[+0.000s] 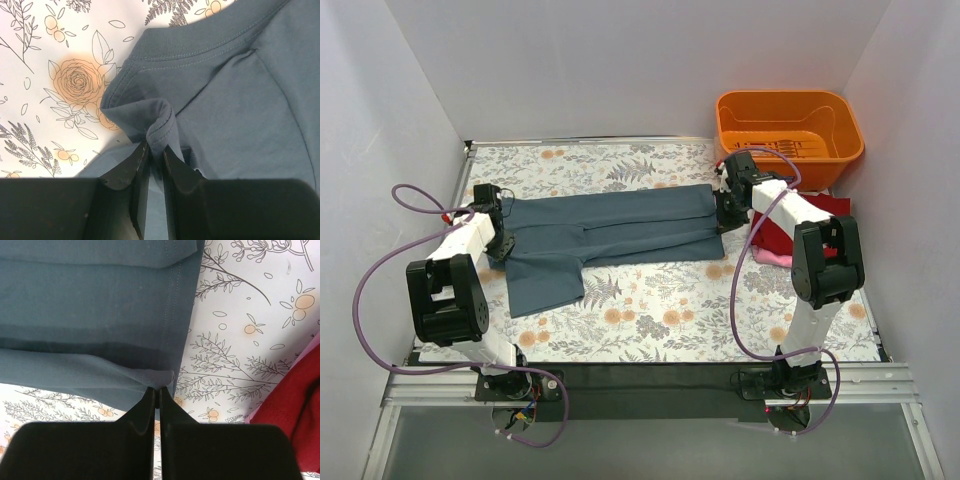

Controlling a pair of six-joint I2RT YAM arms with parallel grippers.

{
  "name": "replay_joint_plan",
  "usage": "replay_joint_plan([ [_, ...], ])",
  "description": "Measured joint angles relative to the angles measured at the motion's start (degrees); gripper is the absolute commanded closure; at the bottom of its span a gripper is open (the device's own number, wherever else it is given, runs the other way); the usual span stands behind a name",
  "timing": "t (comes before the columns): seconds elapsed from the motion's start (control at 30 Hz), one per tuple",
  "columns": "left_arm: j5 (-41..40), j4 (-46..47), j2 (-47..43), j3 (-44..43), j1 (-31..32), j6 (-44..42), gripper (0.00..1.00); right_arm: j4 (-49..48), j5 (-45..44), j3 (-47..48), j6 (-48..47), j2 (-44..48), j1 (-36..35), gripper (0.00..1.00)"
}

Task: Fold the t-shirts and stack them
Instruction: Fold the tshirt

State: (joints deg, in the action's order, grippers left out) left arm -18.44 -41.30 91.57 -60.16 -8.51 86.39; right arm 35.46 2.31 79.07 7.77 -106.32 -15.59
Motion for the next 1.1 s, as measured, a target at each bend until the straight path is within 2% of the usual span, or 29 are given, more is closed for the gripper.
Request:
replay_joint_plan([
  [0.13, 0.1, 0.2, 0.0, 0.0, 0.0, 0.0, 0.83, -0.5, 0.2, 0.6, 0.3, -0.5, 0.0, 0.99],
  [0.37, 0.3, 2.1, 0.6, 0.0, -0.1, 0.0, 0.77, -3.3, 0.6, 1.1, 1.1, -3.3, 0.0, 0.97],
  [0.43, 0.3, 2.8, 1.4, 0.0, -0.1, -0.5, 0.64, -3.9, 0.6, 1.1, 1.3, -4.5, 0.1, 0.92],
  [0.5, 0.7, 3.3, 1.9, 0.0, -0.1, -0.8, 0.53, -4.1, 0.6, 1.1, 1.5, -5.2, 0.1, 0.80],
  [0.53, 0.9, 3.4, 1.9, 0.0, -0.2, -1.1, 0.41, -4.1, 0.7, 1.1, 1.6, -5.3, 0.1, 0.75],
  [0.6, 1.2, 3.4, 1.6, 0.0, -0.2, -1.6, 0.31, -4.3, 0.7, 1.1, 1.6, -5.2, 0.1, 0.63],
  [0.63, 1.3, 3.3, 1.2, 0.0, -0.2, -1.7, 0.25, -4.4, 0.7, 1.1, 1.7, -5.0, 0.1, 0.60],
  [0.73, 1.4, 2.8, -2.8, 1.0, -0.3, -2.0, 0.17, -4.4, 0.7, 1.0, 1.5, -3.4, -0.5, 0.52],
  [0.87, 1.4, 2.1, -13.1, 4.5, -0.3, -2.3, 0.11, -5.2, 1.0, -0.4, 1.6, 2.4, -3.2, 0.50],
  [1.0, 2.4, 1.1, -22.2, 10.4, -0.4, -1.8, 0.09, -8.0, 2.8, -3.8, 2.6, 9.8, -10.2, 0.50],
  [1.1, 4.0, -0.1, -24.1, 14.8, -0.3, -0.9, 0.10, -11.5, 4.9, -5.6, 3.1, 11.7, -17.6, 0.51],
])
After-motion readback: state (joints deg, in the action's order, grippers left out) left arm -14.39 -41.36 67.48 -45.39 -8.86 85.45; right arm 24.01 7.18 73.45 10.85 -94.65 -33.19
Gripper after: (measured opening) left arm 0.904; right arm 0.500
